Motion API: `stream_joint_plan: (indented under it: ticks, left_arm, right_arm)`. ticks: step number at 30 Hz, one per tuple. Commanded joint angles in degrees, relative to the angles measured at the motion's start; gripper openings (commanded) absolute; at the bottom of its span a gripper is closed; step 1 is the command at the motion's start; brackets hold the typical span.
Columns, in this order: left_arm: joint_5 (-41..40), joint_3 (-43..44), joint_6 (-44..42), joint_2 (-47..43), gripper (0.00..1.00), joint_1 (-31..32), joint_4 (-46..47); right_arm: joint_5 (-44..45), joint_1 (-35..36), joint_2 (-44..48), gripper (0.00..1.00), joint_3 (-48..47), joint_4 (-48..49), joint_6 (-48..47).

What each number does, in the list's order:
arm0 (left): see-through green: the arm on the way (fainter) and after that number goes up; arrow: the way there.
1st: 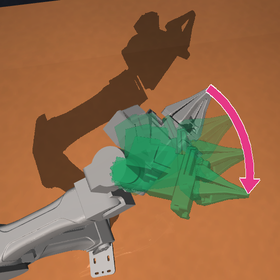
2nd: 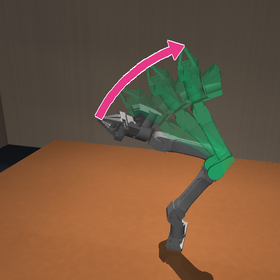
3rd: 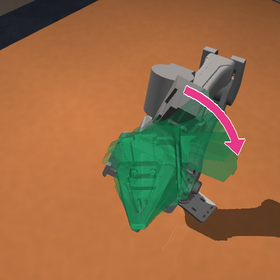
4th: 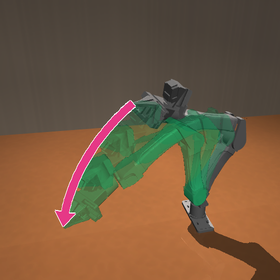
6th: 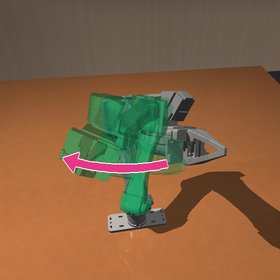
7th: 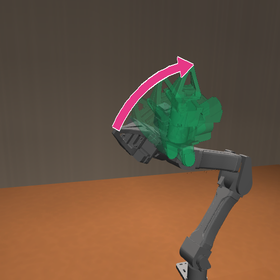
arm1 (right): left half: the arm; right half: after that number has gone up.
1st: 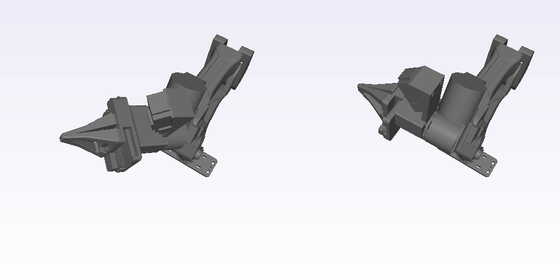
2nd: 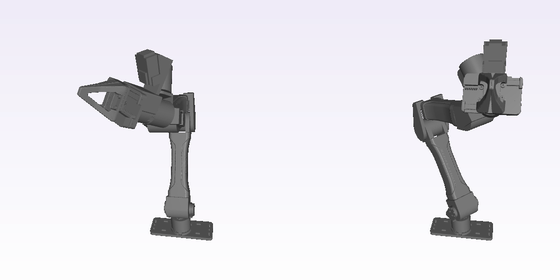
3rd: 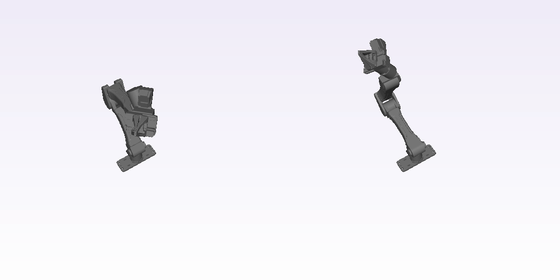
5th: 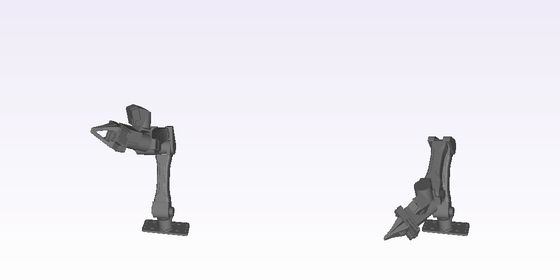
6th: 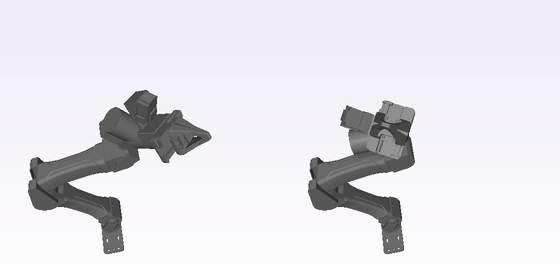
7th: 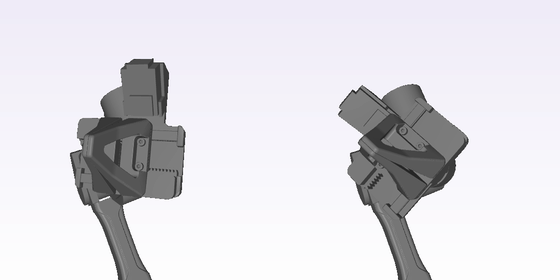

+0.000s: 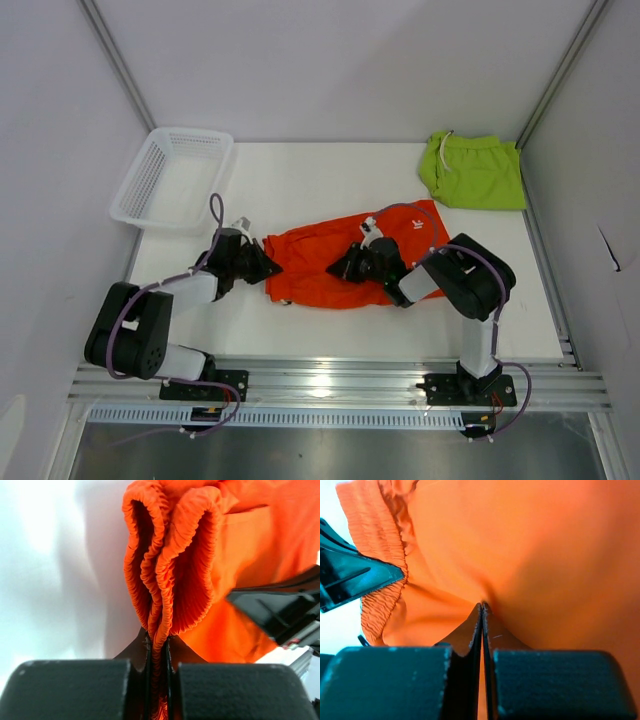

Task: Fold and stack the shorts
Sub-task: Fold the shorts

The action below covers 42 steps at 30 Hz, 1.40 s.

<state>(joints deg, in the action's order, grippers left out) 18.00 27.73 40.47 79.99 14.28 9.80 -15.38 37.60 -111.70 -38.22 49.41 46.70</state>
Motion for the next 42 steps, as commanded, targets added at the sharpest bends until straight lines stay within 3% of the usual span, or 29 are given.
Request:
stream_joint_plan:
  ticks: [1, 9, 13, 20, 25, 28, 29, 30, 36, 42]
  left_arm:
    - [-2.6, 2.2, -3.2, -0.6, 0.00, -3.7, -9.2]
    - [-2.1, 3.0, -6.1, -0.7, 0.00, -12.5, -15.2]
    - [-4.7, 4.5, -6.8, -1.0, 0.00, -13.1, -17.4]
    - [-5.0, 7.6, -6.5, 0.8, 0.00, -14.1, -18.1]
    - [-4.9, 9.1, -7.5, 2.5, 0.00, -14.1, -17.9]
    - [-6.2, 9.5, -7.9, 3.2, 0.00, -14.1, -17.8]
    - [-7.1, 9.4, -8.0, 3.4, 0.00, -14.1, -17.5]
    - [-7.5, 9.3, -8.1, 3.6, 0.00, -14.1, -16.8]
    - [-9.7, 9.5, -9.1, 4.3, 0.00, -14.1, -15.4]
    - [-12.6, 10.4, -10.1, 4.1, 0.00, -14.1, -16.1]
  right_arm:
    - [4.4, -2.0, 2.2, 0.00, 4.6, 8.1, 0.9]
    - [14.4, -6.5, 12.1, 0.00, 10.9, 5.4, -4.7]
    - [23.3, -6.3, 17.0, 0.00, 13.0, 3.0, -7.8]
    - [28.9, -4.6, 26.6, 0.00, 14.7, -1.3, -13.6]
    - [34.5, -0.3, 32.0, 0.02, 13.3, -11.3, -15.8]
    - [34.4, -2.4, 34.5, 0.16, 12.4, -19.1, -13.4]
    - [34.1, -3.2, 36.3, 0.32, 12.0, -22.0, -12.4]
    - [34.1, -4.8, 37.4, 0.39, 11.7, -27.6, -10.2]
    - [28.3, -12.4, 45.9, 0.48, 10.6, -45.7, -6.6]
    - [23.5, -19.1, 49.9, 0.60, 10.5, -55.2, -7.5]
